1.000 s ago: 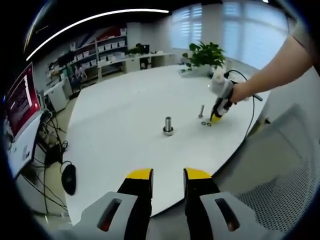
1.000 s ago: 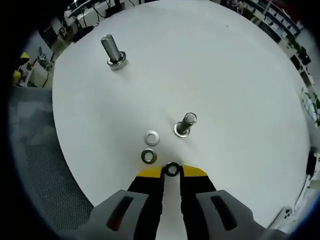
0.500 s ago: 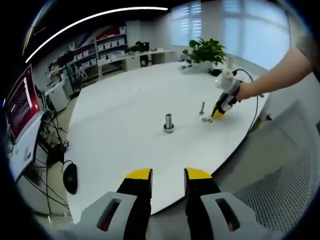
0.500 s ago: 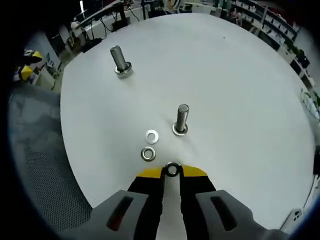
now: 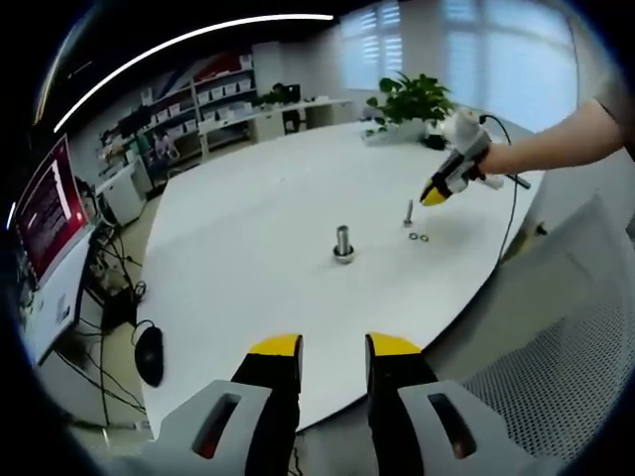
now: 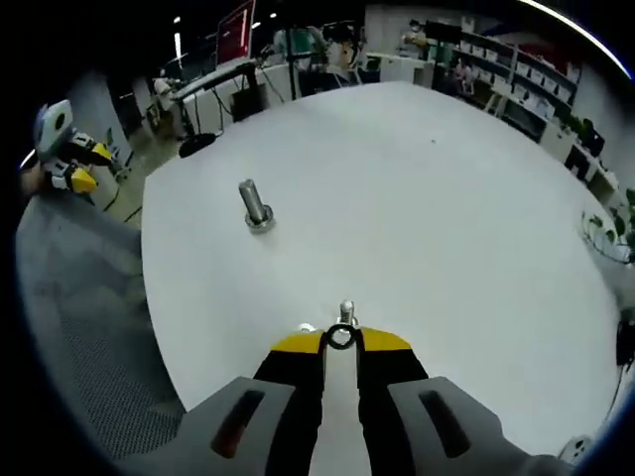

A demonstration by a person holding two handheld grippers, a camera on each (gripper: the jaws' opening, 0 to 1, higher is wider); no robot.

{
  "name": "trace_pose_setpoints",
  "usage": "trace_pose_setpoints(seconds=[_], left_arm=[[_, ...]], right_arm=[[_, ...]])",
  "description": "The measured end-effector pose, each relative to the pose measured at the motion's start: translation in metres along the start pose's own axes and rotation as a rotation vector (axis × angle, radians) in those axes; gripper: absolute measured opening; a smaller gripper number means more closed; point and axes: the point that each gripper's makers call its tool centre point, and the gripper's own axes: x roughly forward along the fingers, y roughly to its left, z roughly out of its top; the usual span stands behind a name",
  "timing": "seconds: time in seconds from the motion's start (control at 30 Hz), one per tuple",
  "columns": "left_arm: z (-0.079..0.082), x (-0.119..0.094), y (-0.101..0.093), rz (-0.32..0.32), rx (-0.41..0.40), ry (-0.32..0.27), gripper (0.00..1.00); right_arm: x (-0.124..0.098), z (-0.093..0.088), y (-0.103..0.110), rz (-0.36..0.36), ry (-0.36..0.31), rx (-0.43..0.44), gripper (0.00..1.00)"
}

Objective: Place the washer onto the threaded stud by aligning its center hole with the stud, sliding it down to the base, and recovering from edge contact or off-axis alignment until the washer reaches the visible bottom stop.

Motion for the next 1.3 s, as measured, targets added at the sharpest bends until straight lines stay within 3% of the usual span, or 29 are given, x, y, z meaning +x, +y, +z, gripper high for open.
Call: trace_pose_setpoints(seconds=[0.2, 0.33, 0.77, 0.93, 1.3], left_arm=[[0.000, 0.000, 0.001, -0.002, 0.002, -0.001, 0.23], [-0.001, 0.000, 0.001, -0.002, 0.000, 0.002, 0.23], [0.001, -0.001, 0.002, 0.001, -0.007, -0.015, 0.22], [0.001, 0.000, 0.002, -0.002, -0.010, -0.014, 0.22], [0.001, 0.000, 0.000, -0.013, -0.007, -0.013, 0.22]], right_arm=[[0.001, 0.016, 0.001, 0.007, -0.008, -0.055, 0.13], [0.007, 0.013, 0.001, 0.011, 0.023, -0.098, 0.13], [0.024, 0.003, -0.001, 0.030, 0.096, -0.118, 0.14], [0.028, 0.010, -0.004, 0.027, 0.102, -0.114, 0.14], [0.026, 0.008, 0.002, 0.025, 0.172, -0.174, 0.14]])
